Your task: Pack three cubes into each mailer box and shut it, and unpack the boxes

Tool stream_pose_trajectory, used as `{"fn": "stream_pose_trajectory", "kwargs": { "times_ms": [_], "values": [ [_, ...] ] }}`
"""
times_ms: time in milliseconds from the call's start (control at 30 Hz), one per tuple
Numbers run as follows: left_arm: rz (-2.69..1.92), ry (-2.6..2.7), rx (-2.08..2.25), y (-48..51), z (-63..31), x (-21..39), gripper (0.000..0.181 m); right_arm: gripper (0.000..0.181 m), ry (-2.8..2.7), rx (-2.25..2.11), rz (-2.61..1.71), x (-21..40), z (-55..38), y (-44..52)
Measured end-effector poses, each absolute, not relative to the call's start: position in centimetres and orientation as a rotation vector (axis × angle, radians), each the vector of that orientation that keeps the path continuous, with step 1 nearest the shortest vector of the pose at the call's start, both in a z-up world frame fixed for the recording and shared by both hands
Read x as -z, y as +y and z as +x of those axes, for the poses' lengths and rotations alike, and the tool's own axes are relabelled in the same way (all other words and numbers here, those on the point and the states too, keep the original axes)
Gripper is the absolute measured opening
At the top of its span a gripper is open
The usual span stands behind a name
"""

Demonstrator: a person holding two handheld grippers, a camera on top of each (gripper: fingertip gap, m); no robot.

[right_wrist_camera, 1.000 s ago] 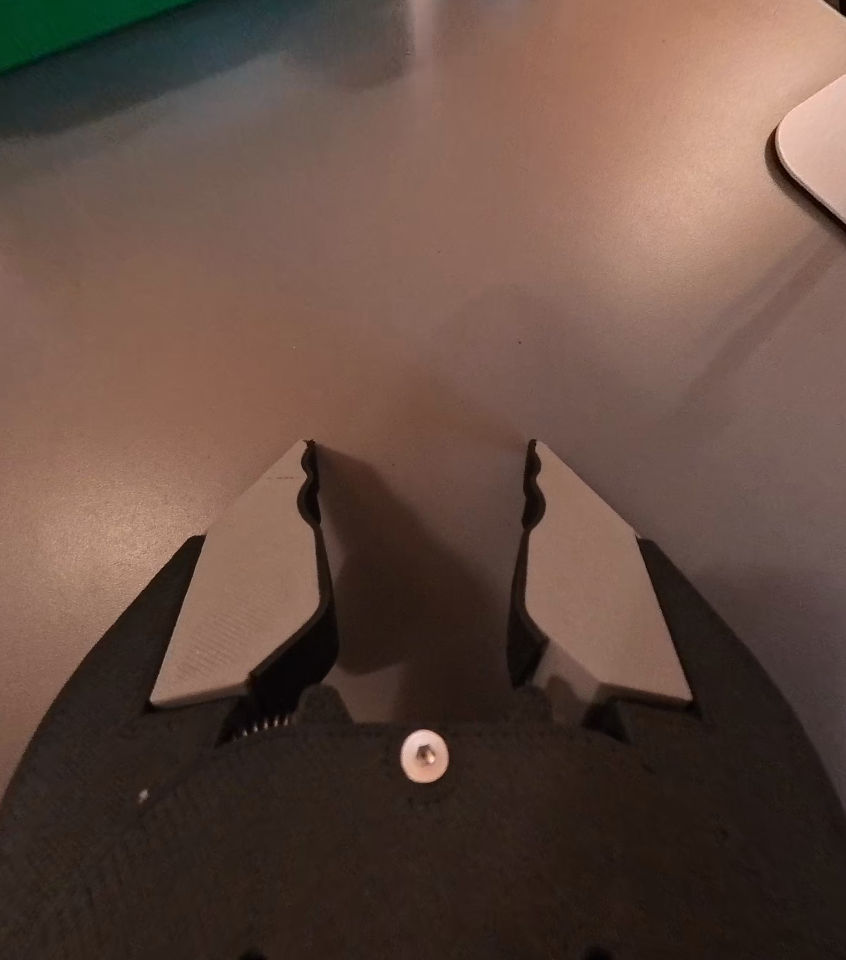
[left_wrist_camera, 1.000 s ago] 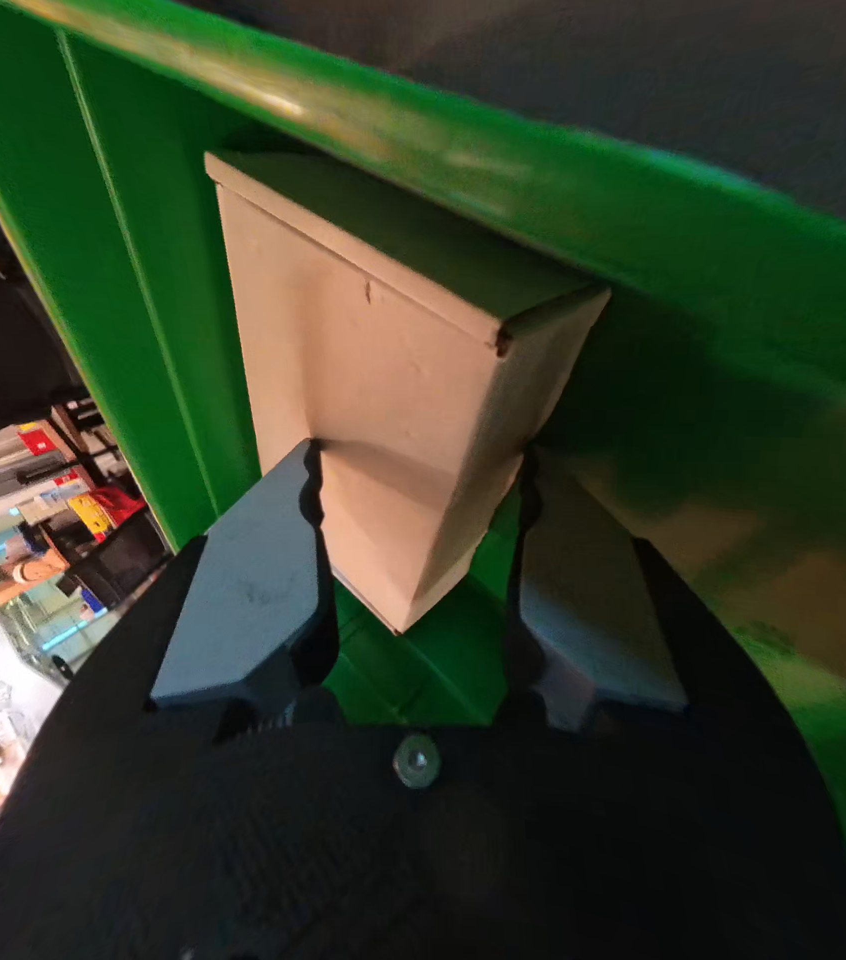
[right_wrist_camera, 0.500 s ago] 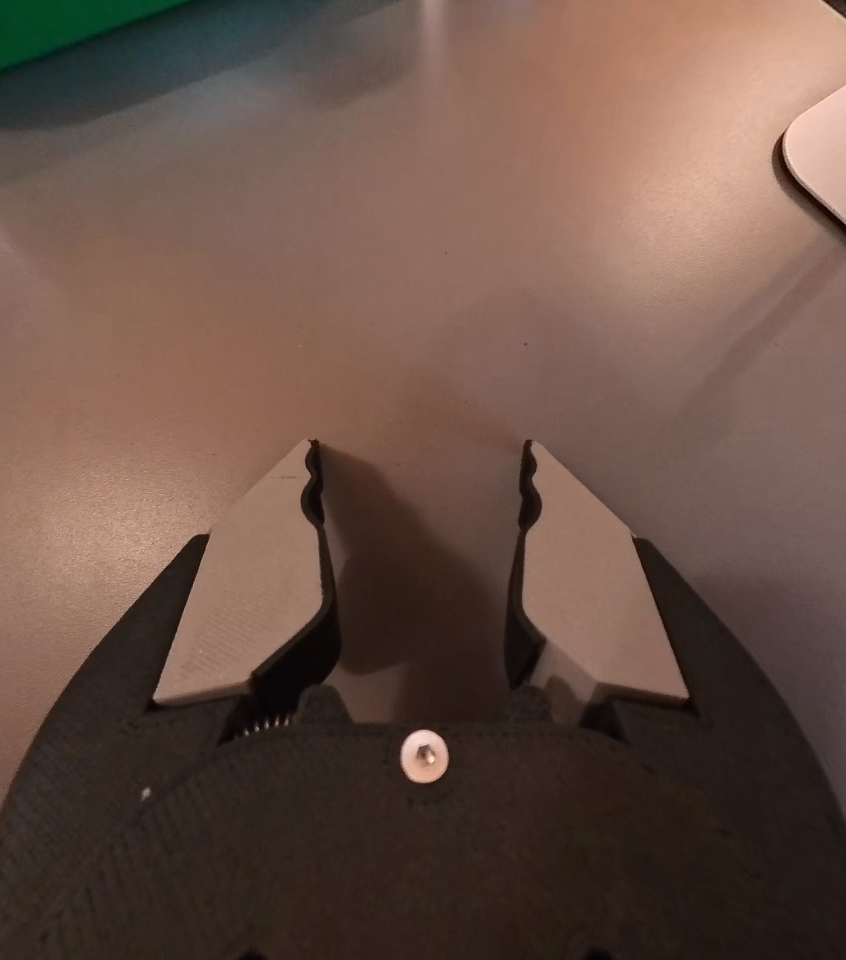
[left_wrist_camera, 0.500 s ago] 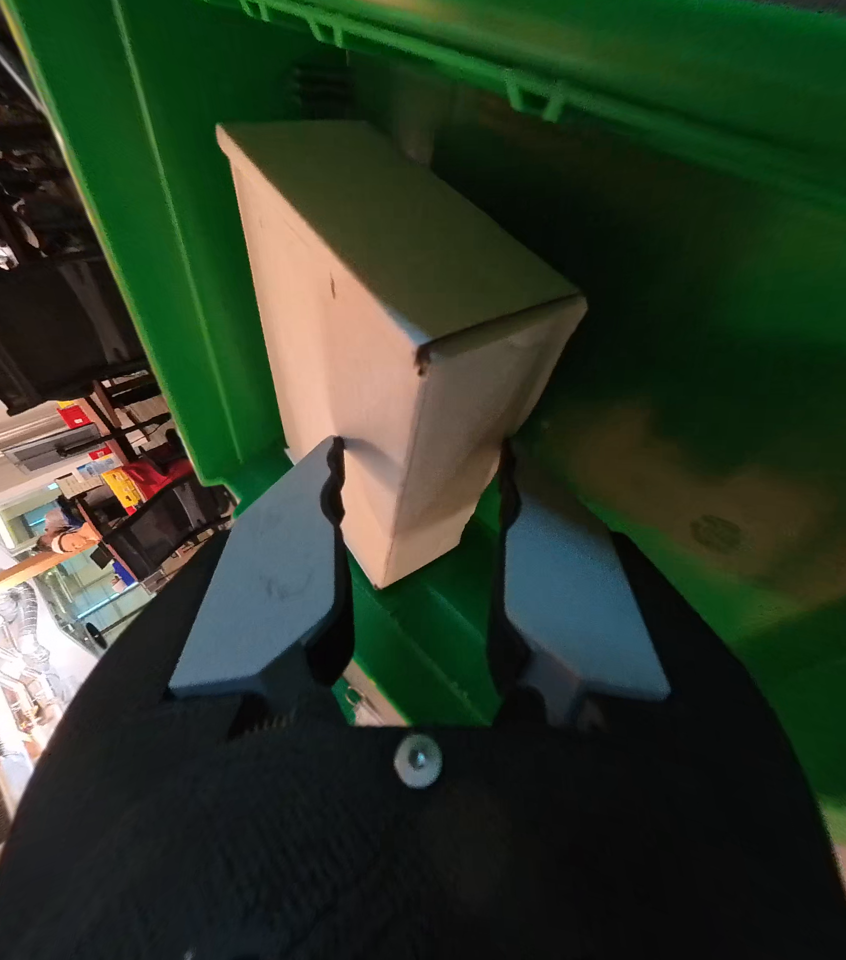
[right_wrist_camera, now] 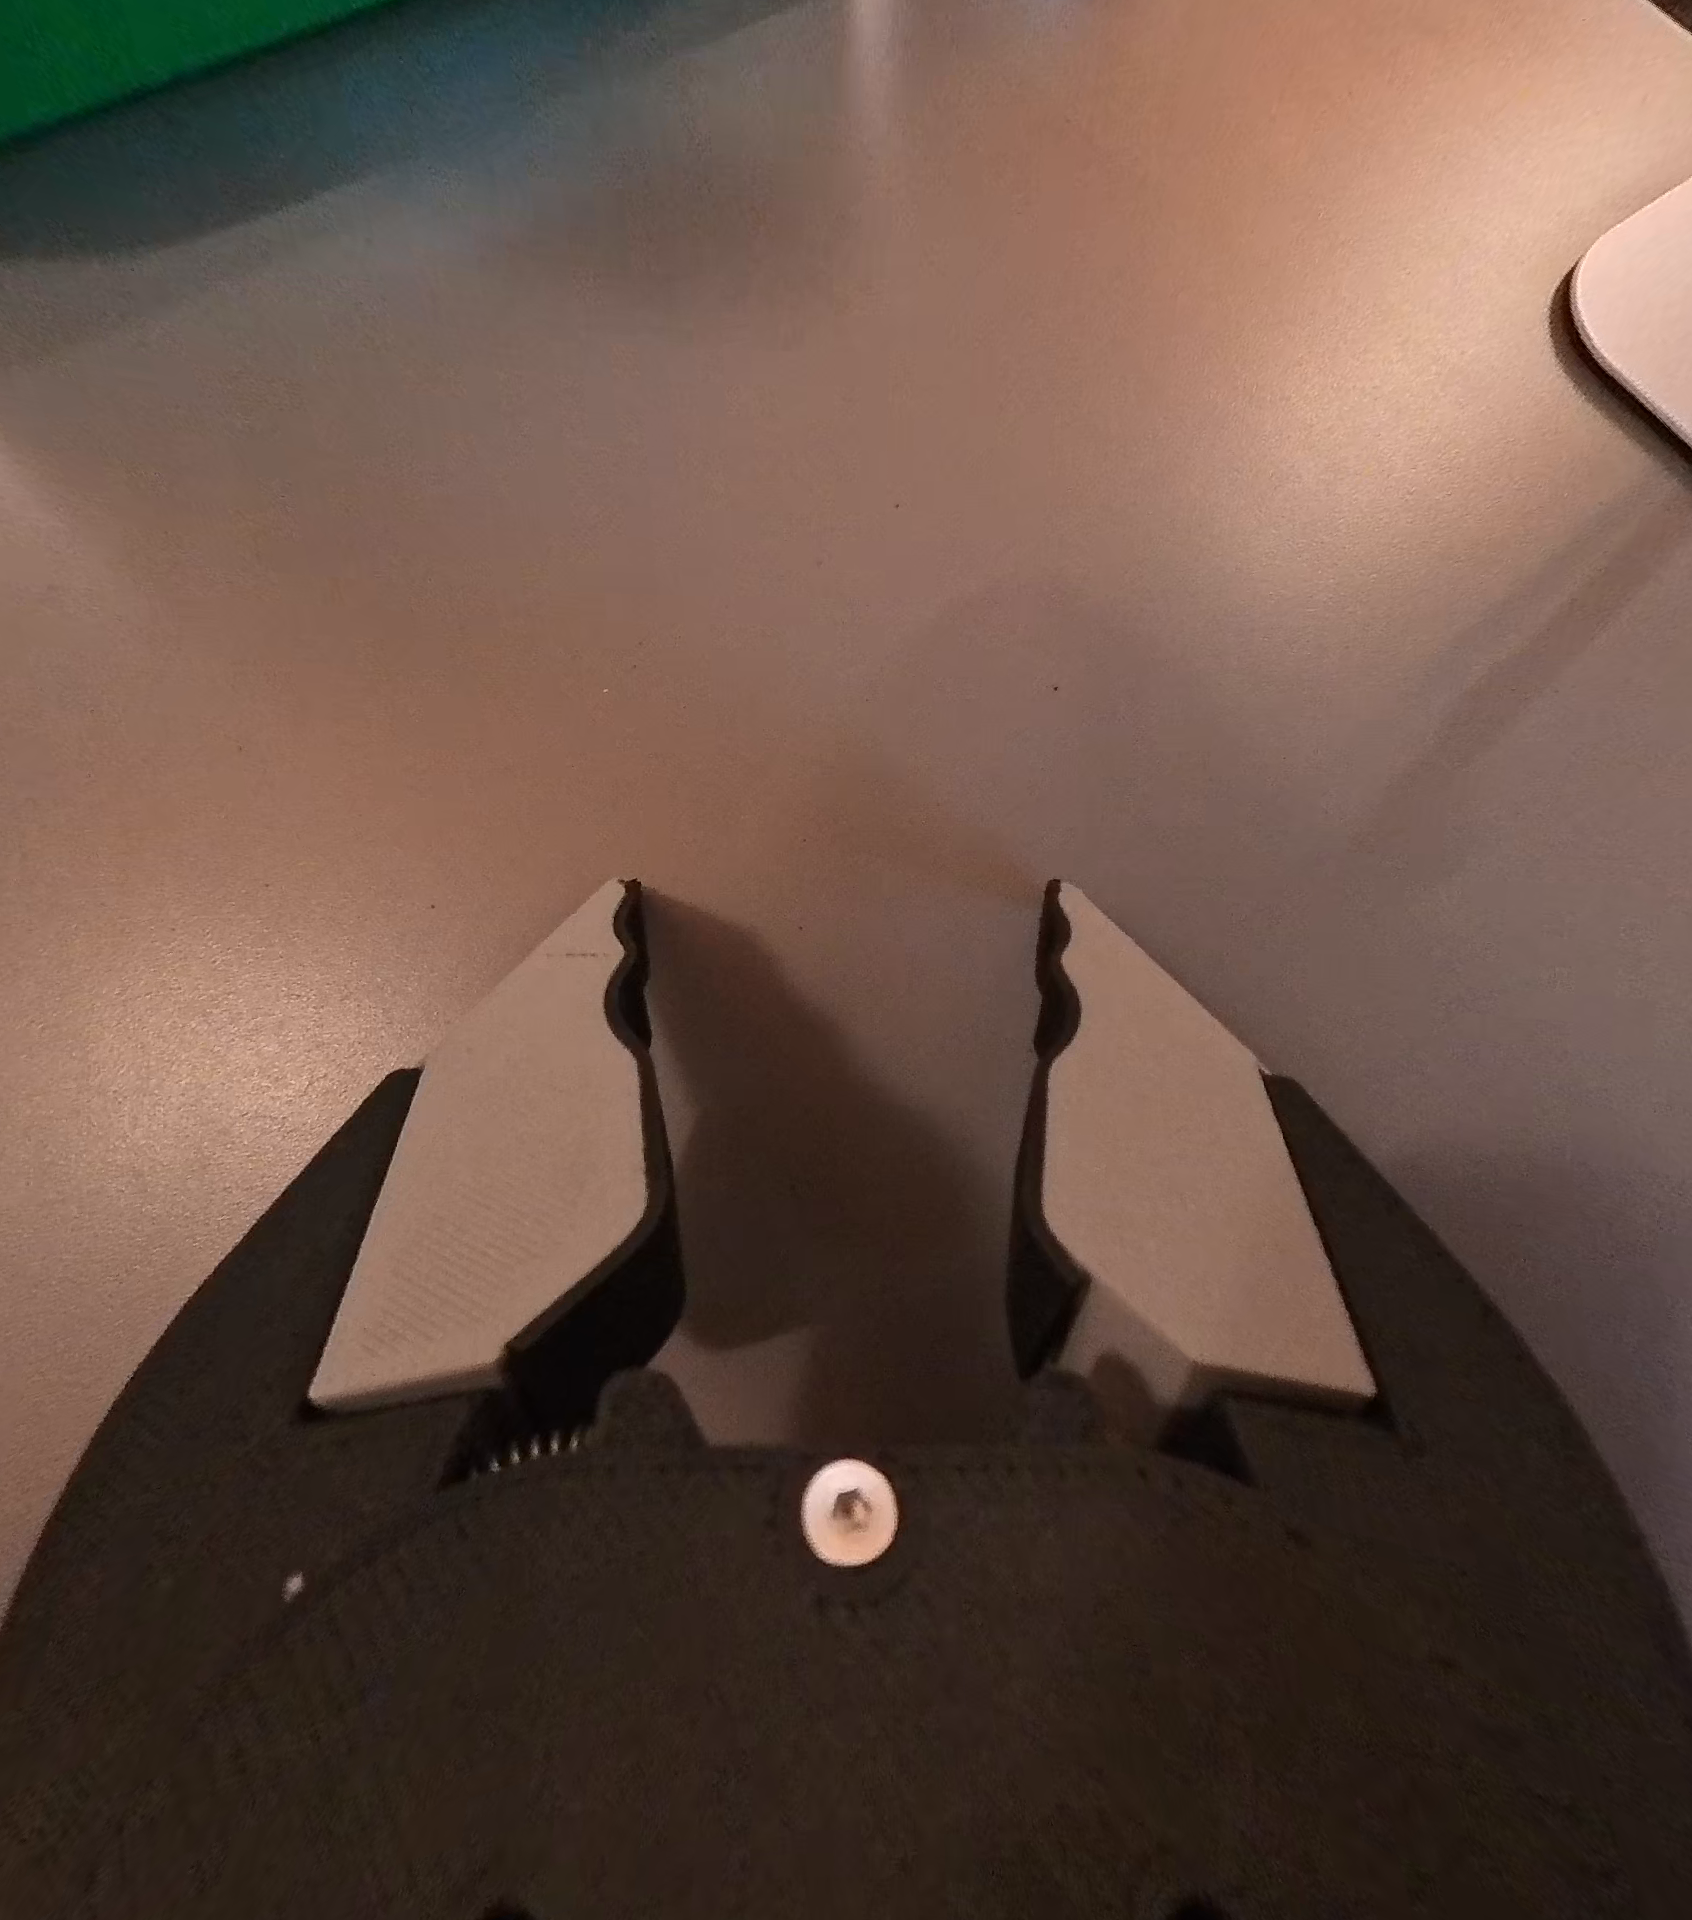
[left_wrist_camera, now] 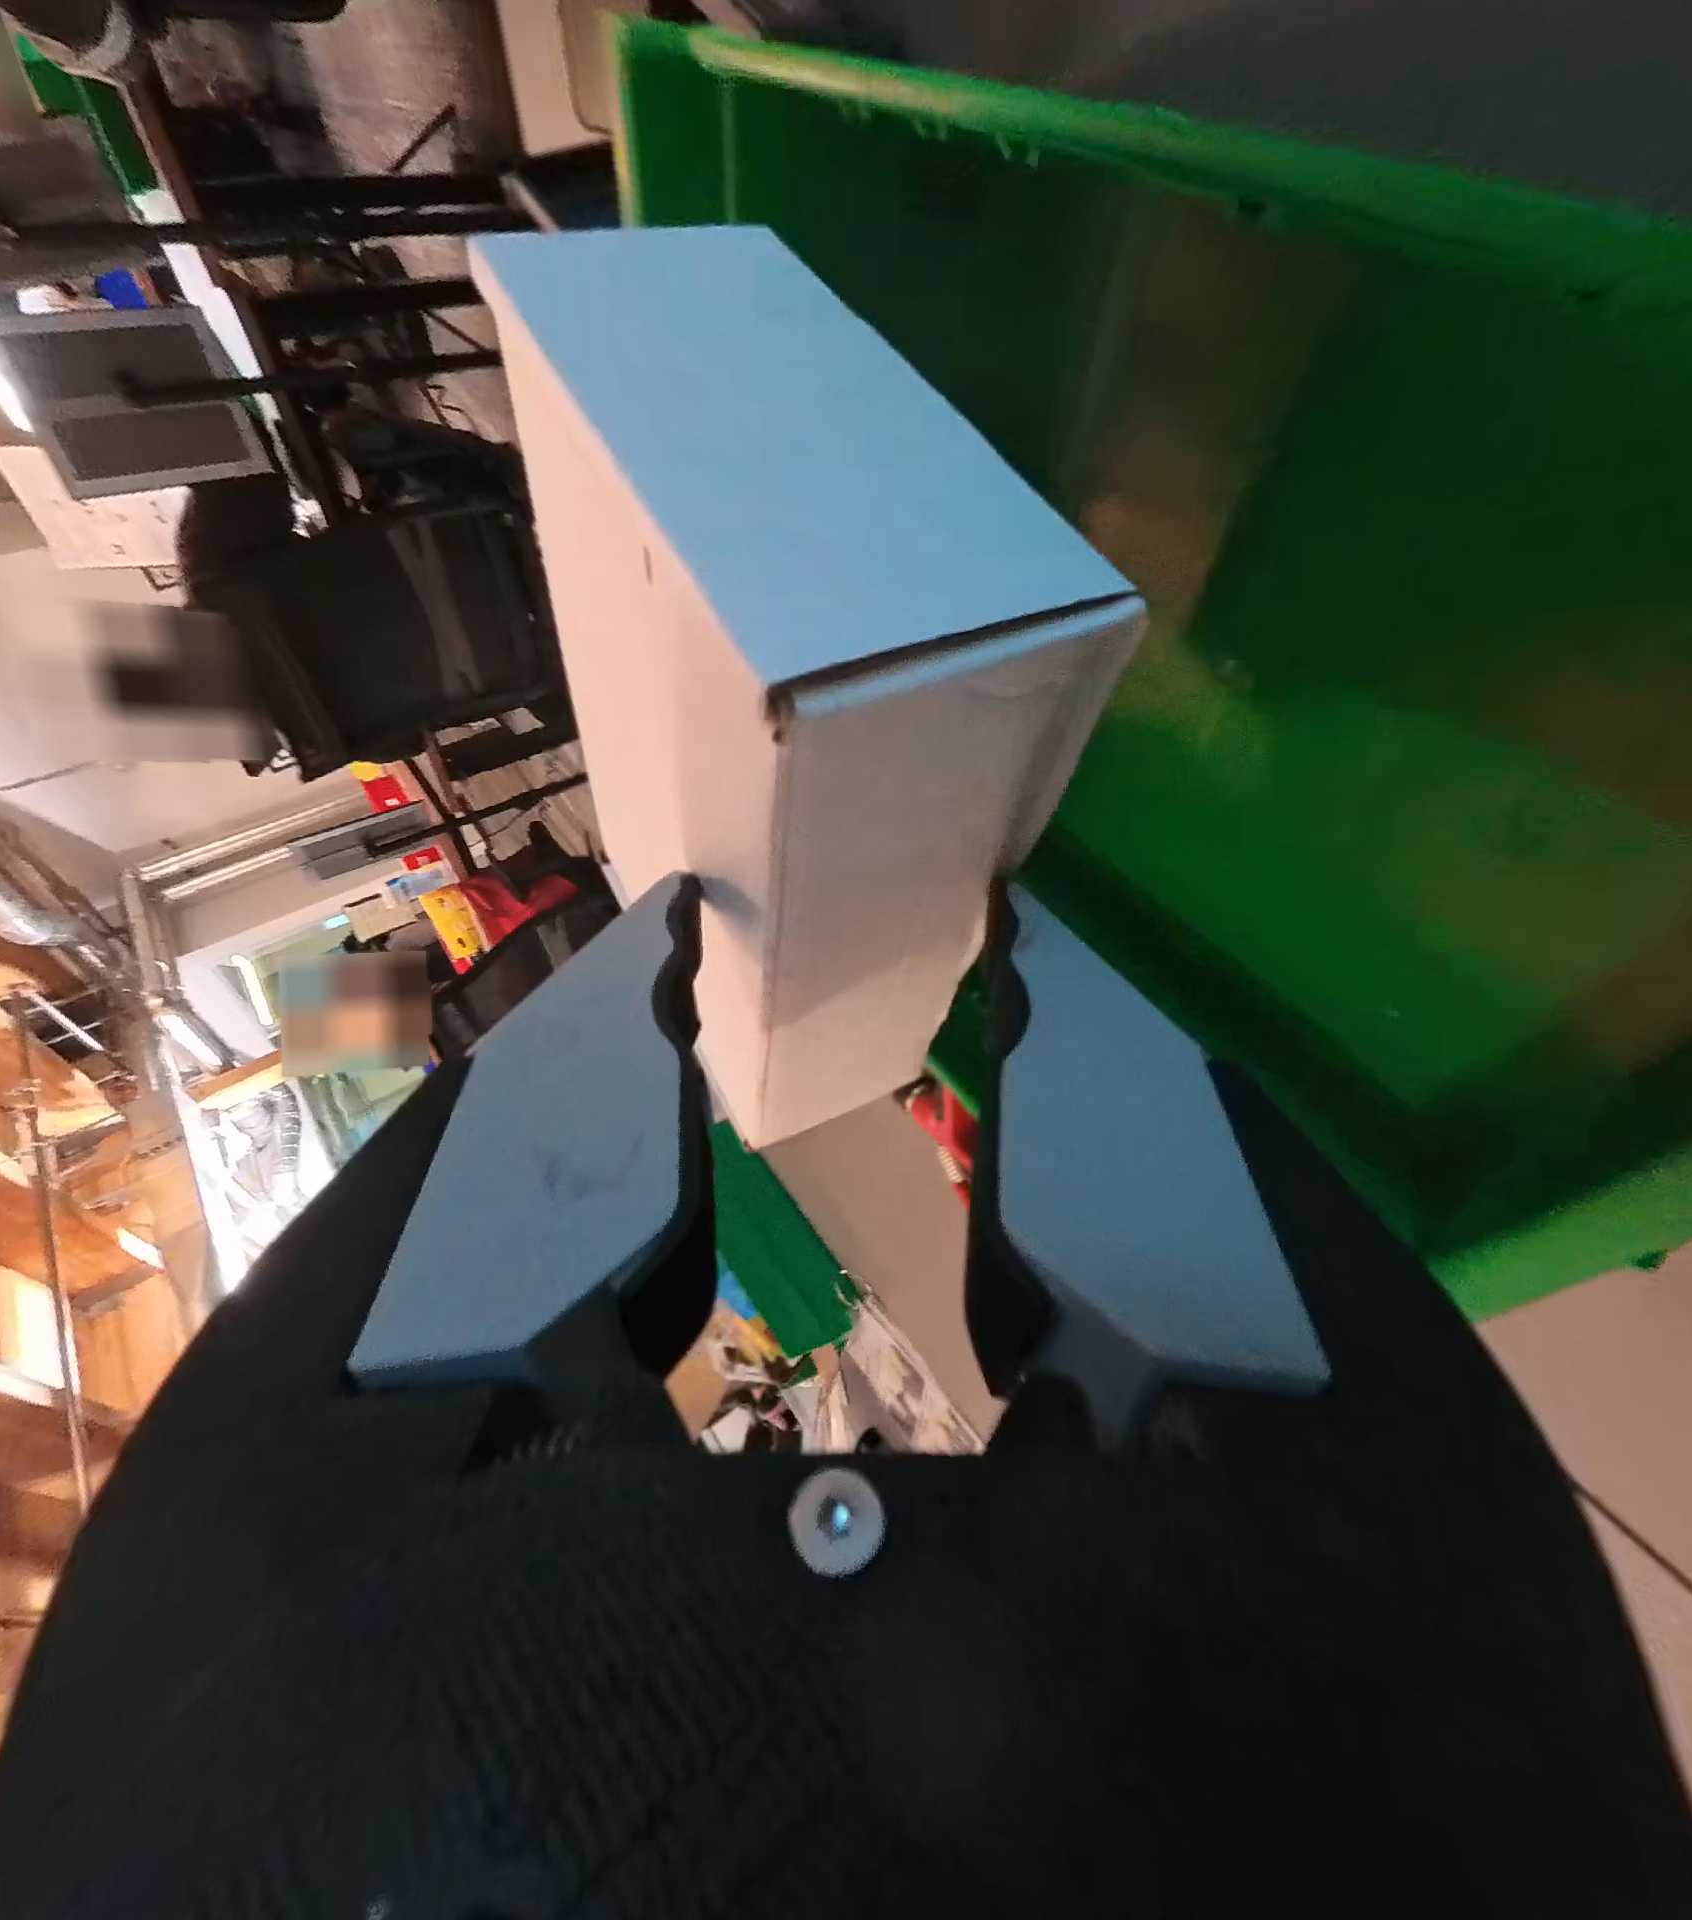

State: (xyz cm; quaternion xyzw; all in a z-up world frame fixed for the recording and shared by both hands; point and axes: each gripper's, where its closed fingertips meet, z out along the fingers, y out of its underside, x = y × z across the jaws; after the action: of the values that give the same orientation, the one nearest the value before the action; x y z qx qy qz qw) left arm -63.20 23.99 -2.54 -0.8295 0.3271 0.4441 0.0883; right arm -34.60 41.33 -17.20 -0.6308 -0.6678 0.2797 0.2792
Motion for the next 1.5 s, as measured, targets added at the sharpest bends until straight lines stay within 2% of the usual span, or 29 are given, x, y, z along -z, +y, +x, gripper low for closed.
{"fn": "stream_pose_trajectory", "kwargs": {
  "times_ms": [33, 67, 100, 133, 367, 500, 533, 633, 733, 800, 900, 1367, 1500],
  "values": [
    [-2.456, 0.982, -1.331, 24.1, -62.7, 1.7, 0.053, 0.073, -1.792, -0.75, -1.691, 17.2, -34.6, 41.3],
    [-2.442, 1.001, -1.338, 24.2, -62.0, 1.0, 0.045, 0.073, -1.792, -0.751, -1.69, 17.2, -34.6, 41.3],
    [-2.416, 1.029, -1.354, 24.3, -61.2, 0.2, 0.016, 0.073, -1.793, -0.751, -1.69, 17.2, -34.6, 41.3],
    [-2.368, 1.058, -1.375, 24.7, -60.4, -0.8, 0.0, 0.073, -1.793, -0.75, -1.69, 17.2, -34.6, 41.3],
    [-2.489, 1.127, -1.177, 25.7, -55.5, 0.0, 0.0, 0.073, -1.789, -0.75, -1.694, 17.2, -34.4, 41.3],
    [-2.601, 0.928, -0.991, 25.6, -55.9, 1.7, 0.0, 0.073, -1.787, -0.75, -1.696, 17.2, -34.2, 41.3],
    [-2.6, 0.827, -0.942, 25.9, -56.3, 1.9, 0.009, 0.073, -1.787, -0.75, -1.696, 17.2, -34.2, 41.3],
    [-2.544, 0.374, -0.74, 27.0, -58.1, 2.9, 0.074, 0.073, -1.787, -0.75, -1.695, 17.2, -34.2, 41.3],
    [-2.491, 0.048, -0.55, 27.7, -59.5, 4.9, 0.094, 0.073, -1.789, -0.751, -1.694, 17.2, -34.2, 41.3],
    [-2.425, -0.05, -0.477, 28.8, -59.8, 6.0, 0.093, 0.073, -1.79, -0.752, -1.693, 17.2, -34.2, 41.2],
    [-2.392, -0.124, -0.481, 30.3, -60.1, 7.3, 0.068, 0.073, -1.79, -0.752, -1.693, 17.1, -34.2, 41.2],
    [-2.437, 0.109, -0.789, 30.6, -62.5, 10.8, 0.088, 0.072, -1.795, -0.754, -1.689, 17.1, -34.3, 41.2],
    [-2.385, 0.156, -0.96, 30.5, -63.8, 10.8, 0.074, 0.072, -1.795, -0.755, -1.689, 17.1, -34.3, 41.2]
  ]
}}
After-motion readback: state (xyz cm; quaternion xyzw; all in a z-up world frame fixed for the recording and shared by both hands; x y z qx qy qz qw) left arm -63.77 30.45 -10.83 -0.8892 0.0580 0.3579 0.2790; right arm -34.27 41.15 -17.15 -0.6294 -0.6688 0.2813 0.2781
